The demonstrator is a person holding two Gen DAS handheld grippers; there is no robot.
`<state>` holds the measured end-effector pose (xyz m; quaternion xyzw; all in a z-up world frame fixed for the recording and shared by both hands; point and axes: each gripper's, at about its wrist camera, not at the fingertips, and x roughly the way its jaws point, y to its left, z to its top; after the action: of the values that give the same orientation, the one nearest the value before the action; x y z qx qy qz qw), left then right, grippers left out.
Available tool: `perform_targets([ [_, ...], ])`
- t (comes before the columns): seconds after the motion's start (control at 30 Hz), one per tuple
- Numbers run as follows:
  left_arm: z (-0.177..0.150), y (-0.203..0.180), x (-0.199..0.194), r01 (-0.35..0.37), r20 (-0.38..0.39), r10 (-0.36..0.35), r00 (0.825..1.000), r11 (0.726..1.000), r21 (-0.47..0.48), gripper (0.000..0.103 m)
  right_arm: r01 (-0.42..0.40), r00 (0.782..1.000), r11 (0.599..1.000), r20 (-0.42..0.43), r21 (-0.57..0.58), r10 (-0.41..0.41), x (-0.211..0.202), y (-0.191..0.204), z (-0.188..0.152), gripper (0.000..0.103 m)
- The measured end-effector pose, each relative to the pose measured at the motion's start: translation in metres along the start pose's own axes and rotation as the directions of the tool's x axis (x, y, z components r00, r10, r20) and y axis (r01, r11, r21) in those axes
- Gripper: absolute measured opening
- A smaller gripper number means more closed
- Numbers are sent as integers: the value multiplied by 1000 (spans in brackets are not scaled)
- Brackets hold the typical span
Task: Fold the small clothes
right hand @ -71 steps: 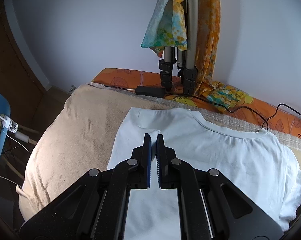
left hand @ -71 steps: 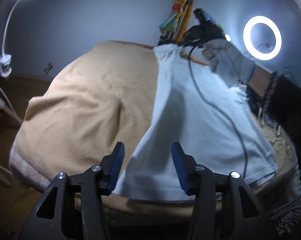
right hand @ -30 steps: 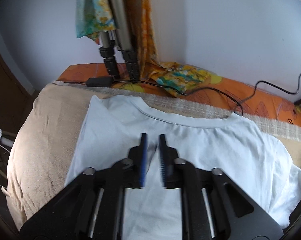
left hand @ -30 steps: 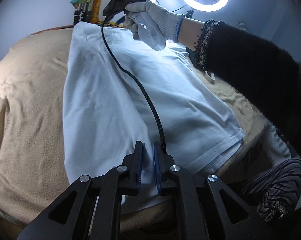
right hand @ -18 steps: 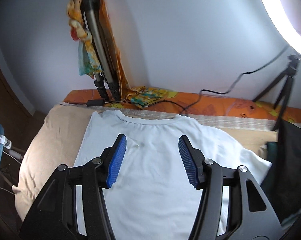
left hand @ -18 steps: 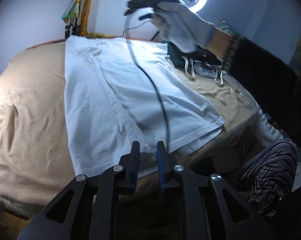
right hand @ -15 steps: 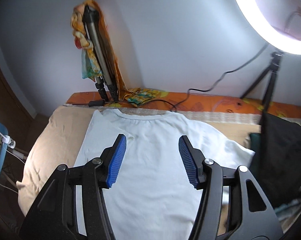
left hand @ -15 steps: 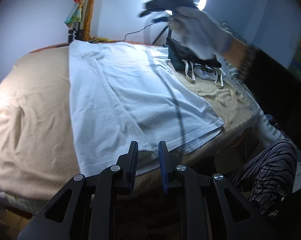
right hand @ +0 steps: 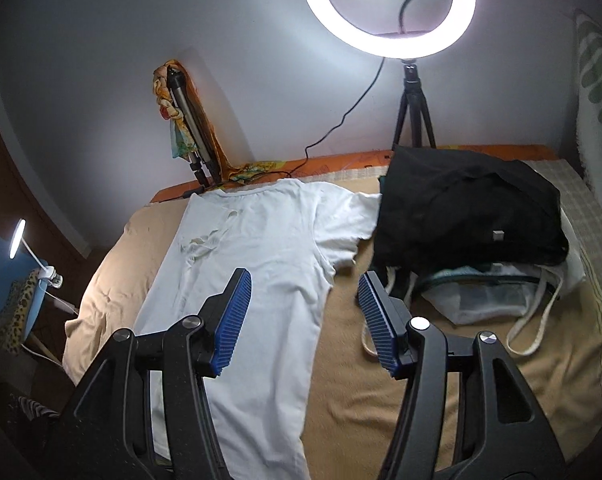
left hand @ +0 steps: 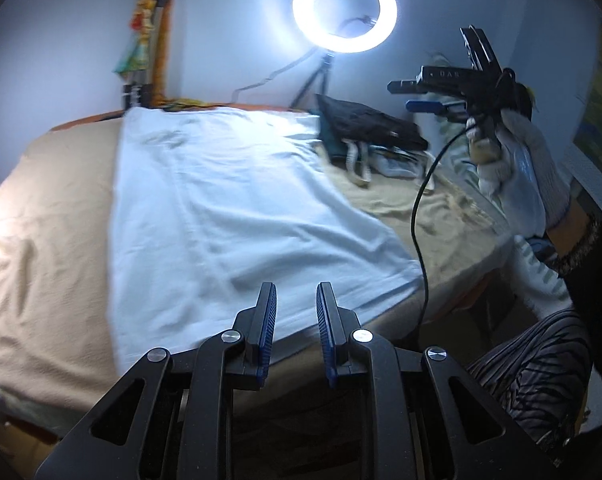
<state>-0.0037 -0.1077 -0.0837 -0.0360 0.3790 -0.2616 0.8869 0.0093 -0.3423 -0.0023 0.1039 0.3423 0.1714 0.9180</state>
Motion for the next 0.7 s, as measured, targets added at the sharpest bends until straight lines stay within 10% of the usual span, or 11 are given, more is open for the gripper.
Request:
perform_targets([
  [0.4, 6, -99, 81, 143, -107, -129, 986, 981, 132, 19, 55, 998, 983, 9, 176, -57, -30, -93, -28, 59],
  [0.53, 6, -120, 104, 134, -128, -113, 985, 976, 169, 50, 66, 998, 980, 0, 188, -67, -29, -107, -33, 59],
  [0.7, 5, -132, 134, 99, -169, -67, 983, 977, 187, 50, 61, 998, 983, -19, 176, -58, -22, -106, -36, 59],
])
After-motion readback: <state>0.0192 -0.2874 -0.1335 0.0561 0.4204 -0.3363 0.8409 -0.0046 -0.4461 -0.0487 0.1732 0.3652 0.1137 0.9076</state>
